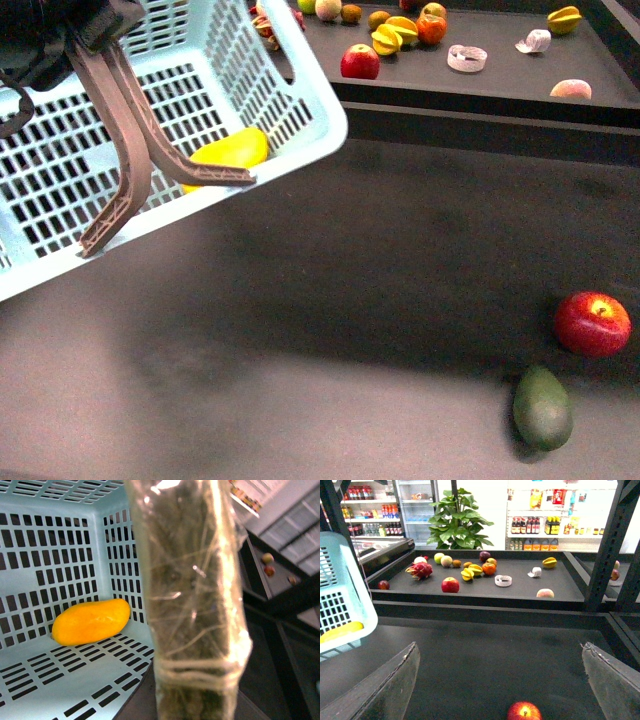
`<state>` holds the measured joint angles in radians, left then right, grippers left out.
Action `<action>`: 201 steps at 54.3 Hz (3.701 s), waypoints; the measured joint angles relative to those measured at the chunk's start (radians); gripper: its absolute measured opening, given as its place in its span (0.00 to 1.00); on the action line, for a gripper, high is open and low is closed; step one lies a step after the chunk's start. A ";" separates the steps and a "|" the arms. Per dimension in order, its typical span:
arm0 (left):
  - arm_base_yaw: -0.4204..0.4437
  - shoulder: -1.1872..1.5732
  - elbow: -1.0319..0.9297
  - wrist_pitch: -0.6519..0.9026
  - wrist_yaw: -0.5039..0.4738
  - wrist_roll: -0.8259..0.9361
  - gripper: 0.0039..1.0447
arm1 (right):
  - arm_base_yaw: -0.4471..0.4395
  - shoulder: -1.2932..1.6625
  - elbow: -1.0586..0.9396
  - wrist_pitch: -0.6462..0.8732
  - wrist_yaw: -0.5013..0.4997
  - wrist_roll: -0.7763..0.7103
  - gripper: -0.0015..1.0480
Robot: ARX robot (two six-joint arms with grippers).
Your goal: Pick mango with right arm and hold basket with left
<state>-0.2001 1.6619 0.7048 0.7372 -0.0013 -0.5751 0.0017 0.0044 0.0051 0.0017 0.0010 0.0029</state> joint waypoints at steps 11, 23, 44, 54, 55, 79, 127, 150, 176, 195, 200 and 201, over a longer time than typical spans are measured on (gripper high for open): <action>0.078 0.108 0.121 -0.119 -0.145 -0.283 0.07 | 0.000 0.000 0.000 0.000 0.000 0.000 0.92; 0.121 0.180 0.173 -0.161 -0.211 -0.512 0.07 | 0.000 0.000 0.000 0.000 0.000 0.000 0.92; 0.125 0.262 0.253 -0.190 -0.209 -0.694 0.07 | 0.000 0.000 0.000 0.000 0.000 0.000 0.92; 0.122 0.316 0.275 -0.195 -0.216 -0.731 0.07 | 0.000 0.000 0.000 0.000 0.000 0.000 0.92; 0.122 0.319 0.276 -0.196 -0.216 -0.734 0.07 | 0.000 0.000 0.000 0.000 0.000 0.000 0.92; 0.114 0.391 0.313 -0.175 -0.243 -0.807 0.07 | 0.000 0.000 0.000 0.000 0.000 0.000 0.92; 0.245 0.044 0.036 -0.120 -0.106 -0.455 0.95 | 0.000 0.000 0.000 0.000 0.000 0.000 0.92; 0.505 -0.374 -0.222 -0.220 0.005 -0.281 0.95 | 0.000 0.000 0.000 0.000 0.000 0.000 0.92; 0.530 -0.488 -0.393 0.084 0.301 0.227 0.69 | 0.000 0.000 0.000 0.000 0.000 0.000 0.92; 0.367 -0.779 -0.590 0.020 0.160 0.556 0.04 | 0.000 0.000 0.000 0.000 -0.002 0.000 0.92; 0.327 -0.879 -0.626 -0.042 0.125 0.560 0.04 | 0.000 0.000 0.000 0.000 -0.002 0.000 0.92; 0.322 -0.892 -0.629 -0.048 0.122 0.560 0.04 | 0.000 0.000 0.000 0.000 -0.002 0.000 0.92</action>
<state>0.1223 0.7696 0.0753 0.6888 0.1207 -0.0147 0.0013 0.0040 0.0051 0.0017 -0.0006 0.0029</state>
